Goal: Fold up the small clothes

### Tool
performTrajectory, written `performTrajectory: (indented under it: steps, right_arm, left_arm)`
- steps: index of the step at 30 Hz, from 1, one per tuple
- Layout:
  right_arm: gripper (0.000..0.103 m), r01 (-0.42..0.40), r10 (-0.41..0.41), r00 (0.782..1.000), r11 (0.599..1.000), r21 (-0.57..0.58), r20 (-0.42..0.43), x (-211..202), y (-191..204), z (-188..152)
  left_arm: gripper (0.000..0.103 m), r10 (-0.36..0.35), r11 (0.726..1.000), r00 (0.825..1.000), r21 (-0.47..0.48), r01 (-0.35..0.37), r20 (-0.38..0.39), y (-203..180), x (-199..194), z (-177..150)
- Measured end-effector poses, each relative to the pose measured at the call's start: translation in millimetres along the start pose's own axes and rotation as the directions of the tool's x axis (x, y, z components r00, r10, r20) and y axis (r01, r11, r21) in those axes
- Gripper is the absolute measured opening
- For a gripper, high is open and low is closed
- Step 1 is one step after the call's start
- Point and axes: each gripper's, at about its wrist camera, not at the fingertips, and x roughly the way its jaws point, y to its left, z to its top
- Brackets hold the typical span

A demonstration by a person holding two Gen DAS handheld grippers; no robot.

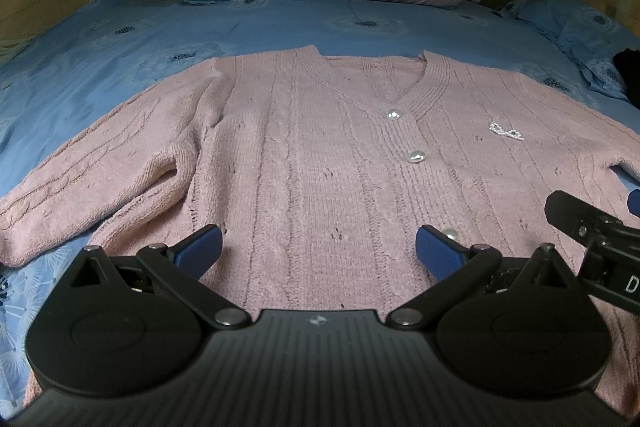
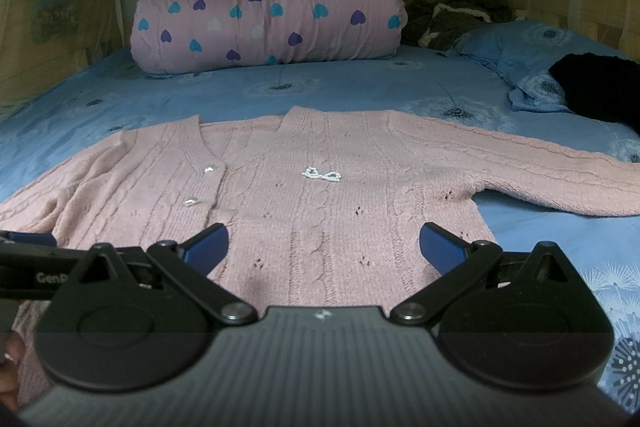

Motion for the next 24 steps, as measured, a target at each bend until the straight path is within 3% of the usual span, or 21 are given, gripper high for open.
performTrajectory:
  steps: [14, 24]
  right_arm:
    - [0.103, 0.003, -0.002, 1.0, 0.999, 0.047, -0.019, 2.7, -7.9, -0.5]
    - [0.103, 0.038, -0.035, 0.999, 0.996, 0.077, -0.035, -5.8, -36.7, 20.9]
  left_arm:
    - [0.103, -0.053, 0.998, 0.998, 0.044, 0.054, -0.03, -5.0, -0.8, 7.1]
    - [0.103, -0.063, 0.997, 0.996, 0.036, 0.066, -0.068, 2.1, 0.0, 11.9]
